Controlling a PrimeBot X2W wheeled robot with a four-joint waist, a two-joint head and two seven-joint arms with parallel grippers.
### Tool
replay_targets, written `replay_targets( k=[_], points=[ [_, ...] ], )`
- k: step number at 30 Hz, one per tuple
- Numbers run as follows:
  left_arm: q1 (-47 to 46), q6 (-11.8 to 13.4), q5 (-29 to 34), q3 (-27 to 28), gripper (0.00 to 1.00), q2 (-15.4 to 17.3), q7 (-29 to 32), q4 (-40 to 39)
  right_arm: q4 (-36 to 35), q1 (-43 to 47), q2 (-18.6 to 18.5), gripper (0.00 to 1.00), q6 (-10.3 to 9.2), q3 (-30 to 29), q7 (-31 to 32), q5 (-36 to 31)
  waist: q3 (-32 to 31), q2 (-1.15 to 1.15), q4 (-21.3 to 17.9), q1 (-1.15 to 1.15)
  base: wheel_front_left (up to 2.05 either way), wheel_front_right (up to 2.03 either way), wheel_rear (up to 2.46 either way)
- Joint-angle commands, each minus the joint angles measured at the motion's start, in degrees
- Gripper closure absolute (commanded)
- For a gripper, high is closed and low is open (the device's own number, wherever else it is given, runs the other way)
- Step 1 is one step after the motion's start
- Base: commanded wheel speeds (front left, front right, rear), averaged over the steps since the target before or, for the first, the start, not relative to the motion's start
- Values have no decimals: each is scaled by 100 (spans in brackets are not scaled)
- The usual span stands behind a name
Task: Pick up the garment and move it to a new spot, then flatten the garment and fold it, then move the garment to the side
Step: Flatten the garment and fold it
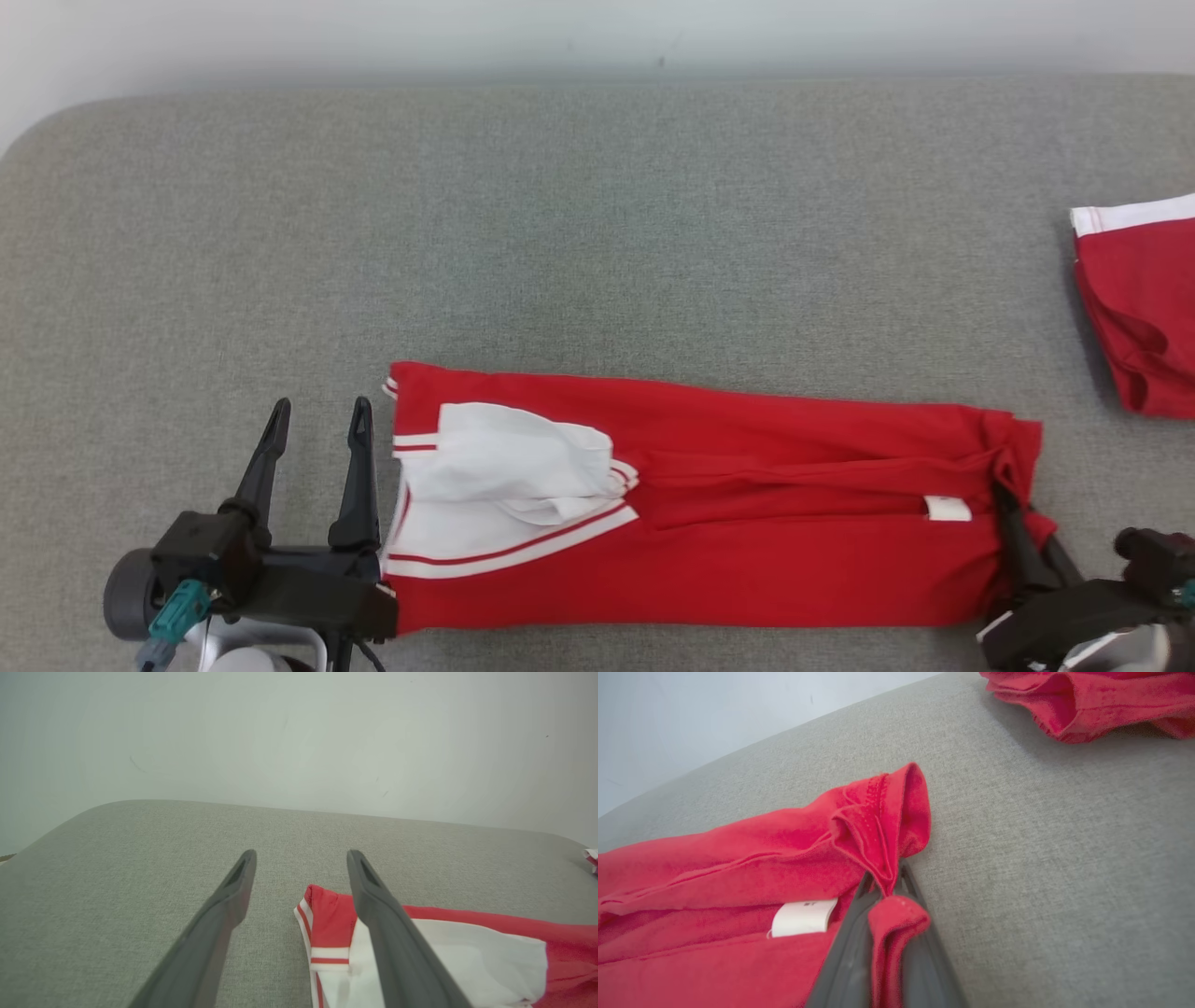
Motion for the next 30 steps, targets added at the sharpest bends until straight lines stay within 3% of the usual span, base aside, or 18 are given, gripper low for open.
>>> replay_targets(
  k=[1,12,23,26,30],
  points=[
    [67,-12,41,31,0,14,-28,-4,-27,39,-104,100,-10,-77,-42,-22,-33,-1,-29,0,0,0,0],
    [162,-46,84,129,0,-15,-29,4,-466,8,-418,100,-10,-542,-5,-191,-180,-1,-101,0,0,0,0],
    [105,-91,128,180,0,-117,-29,-44,-2844,263,304,100,-8,181,934,-264,-203,-1,-35,0,0,0,0],
    [54,-114,151,164,0,-154,-29,-21,-3168,166,515,100,-7,569,1115,-106,-179,-1,7,0,0,0,0],
    [15,-168,166,142,0,-215,-29,34,-3071,-62,698,100,-7,1120,1223,83,-170,-1,84,0,0,0,0]
  ],
)
